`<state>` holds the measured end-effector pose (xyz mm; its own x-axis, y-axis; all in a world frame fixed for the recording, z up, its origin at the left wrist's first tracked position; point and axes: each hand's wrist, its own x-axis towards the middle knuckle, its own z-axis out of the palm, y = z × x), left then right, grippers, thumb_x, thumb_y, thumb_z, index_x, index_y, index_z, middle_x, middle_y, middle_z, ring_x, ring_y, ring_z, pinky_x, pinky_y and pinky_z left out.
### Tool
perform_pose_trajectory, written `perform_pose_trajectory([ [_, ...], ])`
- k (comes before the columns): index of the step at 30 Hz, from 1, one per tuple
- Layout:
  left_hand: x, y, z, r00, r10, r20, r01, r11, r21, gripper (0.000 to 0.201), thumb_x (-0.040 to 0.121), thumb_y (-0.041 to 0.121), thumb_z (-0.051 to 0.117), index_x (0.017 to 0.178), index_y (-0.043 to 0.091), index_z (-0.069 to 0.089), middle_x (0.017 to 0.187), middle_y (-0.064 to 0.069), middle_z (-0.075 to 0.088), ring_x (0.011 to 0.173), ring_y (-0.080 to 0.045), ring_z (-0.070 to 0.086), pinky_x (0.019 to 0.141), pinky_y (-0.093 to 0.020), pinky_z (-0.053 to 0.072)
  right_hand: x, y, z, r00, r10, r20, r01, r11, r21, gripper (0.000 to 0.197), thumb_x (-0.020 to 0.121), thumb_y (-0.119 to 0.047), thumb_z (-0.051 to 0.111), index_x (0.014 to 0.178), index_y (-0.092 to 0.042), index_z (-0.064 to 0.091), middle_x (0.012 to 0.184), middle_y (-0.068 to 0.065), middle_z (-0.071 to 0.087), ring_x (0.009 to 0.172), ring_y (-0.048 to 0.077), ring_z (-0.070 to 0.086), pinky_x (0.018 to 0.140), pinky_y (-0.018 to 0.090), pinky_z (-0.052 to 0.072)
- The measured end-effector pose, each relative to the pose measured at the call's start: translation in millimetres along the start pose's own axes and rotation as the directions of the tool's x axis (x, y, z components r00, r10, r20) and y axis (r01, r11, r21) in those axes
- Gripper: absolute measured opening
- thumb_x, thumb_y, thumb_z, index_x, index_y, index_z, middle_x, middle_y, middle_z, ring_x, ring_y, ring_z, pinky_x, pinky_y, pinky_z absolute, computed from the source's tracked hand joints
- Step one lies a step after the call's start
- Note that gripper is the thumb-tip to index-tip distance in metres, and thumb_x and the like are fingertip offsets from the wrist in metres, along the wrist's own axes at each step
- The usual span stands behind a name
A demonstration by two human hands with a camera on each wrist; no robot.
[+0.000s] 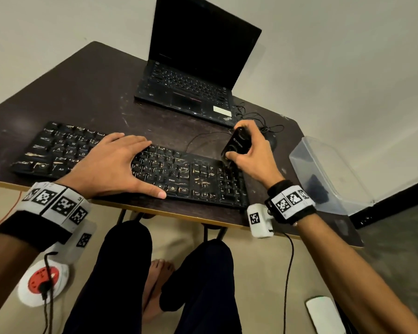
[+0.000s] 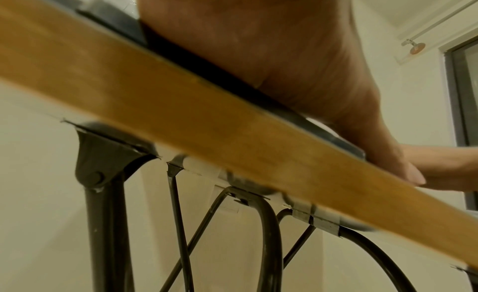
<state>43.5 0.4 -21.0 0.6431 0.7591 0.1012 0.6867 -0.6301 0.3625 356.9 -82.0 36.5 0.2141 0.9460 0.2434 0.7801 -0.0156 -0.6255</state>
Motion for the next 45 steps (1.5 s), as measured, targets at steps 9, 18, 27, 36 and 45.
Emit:
perform_pose_trajectory([
  [9,0.2,-2.2,1.0,1.0,-0.004,-0.001,0.004,1.0,-0.007,0.153,0.037,0.112,0.045,0.16,0.022,0.037,0.166,0.004,0.037,0.153,-0.009,0.026,0.121,-0.021,-0.004,2.2,-11.2,11.8,0.997,-0.033,0.067,0.032,0.999,0.015,0.059,0.082,-0.004,0.085,0.124,-0.03,0.051,0.108,-0.007,0.065,0.094,0.02,0.073,0.073,0.038,0.066],
  [18,1.8,-5.0,3.5,1.0,-0.006,0.007,0.006,1.0,0.003,0.154,0.038,0.114,0.044,0.16,0.021,0.038,0.166,0.004,0.037,0.153,-0.009,0.028,0.126,-0.027,0.001,0.2,-21.8,18.0,0.992,-0.066,0.103,0.067,0.998,-0.001,0.058,0.082,-0.004,0.084,0.124,-0.029,0.051,0.106,-0.004,0.066,0.087,0.022,0.075,0.068,0.036,0.065],
  [27,0.2,-1.4,1.3,1.0,-0.022,0.008,0.022,1.0,-0.003,0.155,0.035,0.112,0.042,0.161,0.022,0.036,0.167,0.006,0.034,0.155,-0.01,0.024,0.123,-0.023,-0.004,-24.7,-6.2,-1.2,1.0,0.003,0.01,-0.003,0.998,-0.065,0.06,0.082,-0.004,0.084,0.121,-0.035,0.051,0.1,-0.005,0.07,0.084,0.015,0.074,0.073,0.039,0.066],
  [36,2.5,-5.9,2.8,1.0,-0.018,0.015,0.018,1.0,0.009,0.154,0.037,0.113,0.043,0.16,0.021,0.037,0.167,0.004,0.035,0.154,-0.011,0.026,0.127,-0.029,0.002,-59.5,12.7,-24.2,0.995,0.06,-0.083,-0.065,0.997,-0.047,0.061,0.08,-0.006,0.085,0.12,-0.036,0.051,0.097,-0.008,0.069,0.089,0.016,0.071,0.083,0.05,0.063],
  [45,2.0,-2.3,2.5,1.0,-0.007,0.017,0.007,1.0,0.019,0.153,0.038,0.113,0.044,0.16,0.021,0.038,0.166,0.003,0.037,0.153,-0.011,0.029,0.128,-0.031,0.005,-88.5,8.3,-19.3,0.985,0.059,-0.164,-0.058,0.998,0.011,0.06,0.079,-0.004,0.084,0.12,-0.034,0.052,0.096,-0.021,0.067,0.086,0.005,0.067,0.084,0.046,0.06],
])
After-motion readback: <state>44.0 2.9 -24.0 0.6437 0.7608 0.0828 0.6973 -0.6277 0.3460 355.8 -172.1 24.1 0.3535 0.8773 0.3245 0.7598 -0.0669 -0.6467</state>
